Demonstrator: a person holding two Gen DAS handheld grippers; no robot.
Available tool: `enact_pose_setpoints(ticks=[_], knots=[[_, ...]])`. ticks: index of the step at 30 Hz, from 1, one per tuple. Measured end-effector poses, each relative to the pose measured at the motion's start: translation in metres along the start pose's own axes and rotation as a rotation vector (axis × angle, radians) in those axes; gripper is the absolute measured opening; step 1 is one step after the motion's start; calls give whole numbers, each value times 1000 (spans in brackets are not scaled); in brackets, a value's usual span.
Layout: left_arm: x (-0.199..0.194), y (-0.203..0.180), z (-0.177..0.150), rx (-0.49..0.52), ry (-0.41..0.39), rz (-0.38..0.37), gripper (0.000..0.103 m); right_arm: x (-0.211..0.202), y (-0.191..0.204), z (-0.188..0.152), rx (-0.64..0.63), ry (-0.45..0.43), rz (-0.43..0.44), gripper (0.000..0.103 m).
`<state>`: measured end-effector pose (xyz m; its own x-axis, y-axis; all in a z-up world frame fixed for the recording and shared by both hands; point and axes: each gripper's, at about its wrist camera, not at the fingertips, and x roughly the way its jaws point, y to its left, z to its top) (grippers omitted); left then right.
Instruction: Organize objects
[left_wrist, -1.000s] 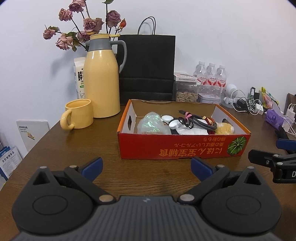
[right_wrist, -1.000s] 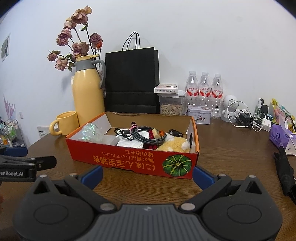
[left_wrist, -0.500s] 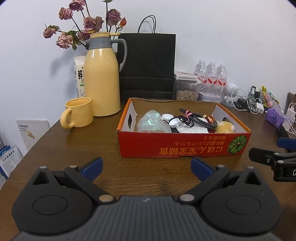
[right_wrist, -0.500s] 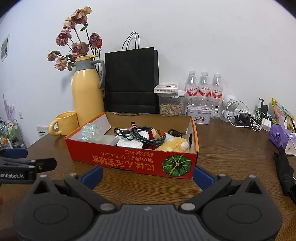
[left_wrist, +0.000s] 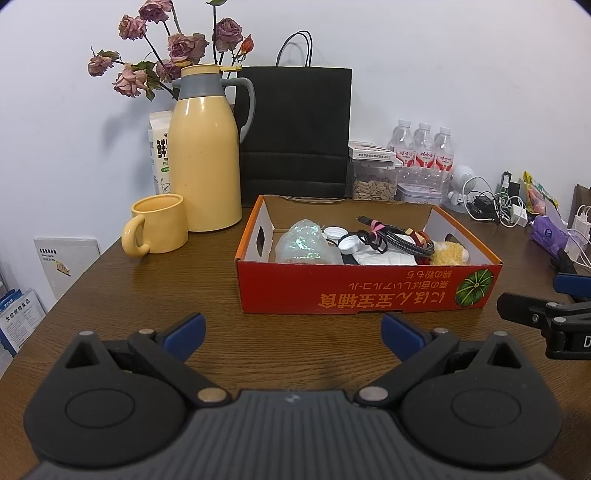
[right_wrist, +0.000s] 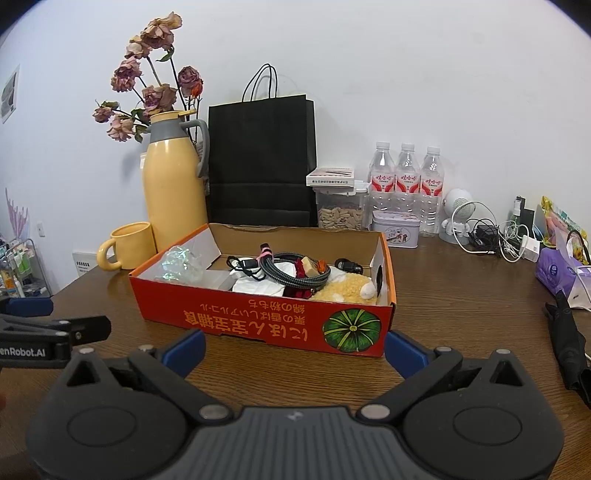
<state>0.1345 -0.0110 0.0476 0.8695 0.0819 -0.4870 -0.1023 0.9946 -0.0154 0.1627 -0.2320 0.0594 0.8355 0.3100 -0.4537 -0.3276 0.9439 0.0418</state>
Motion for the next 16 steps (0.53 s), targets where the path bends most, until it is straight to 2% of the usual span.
enact_pose_setpoints(ticks=[16], knots=[[-8,-4,-1,18,-26,-17,103,-1,0,0,1,-1,-1,103]])
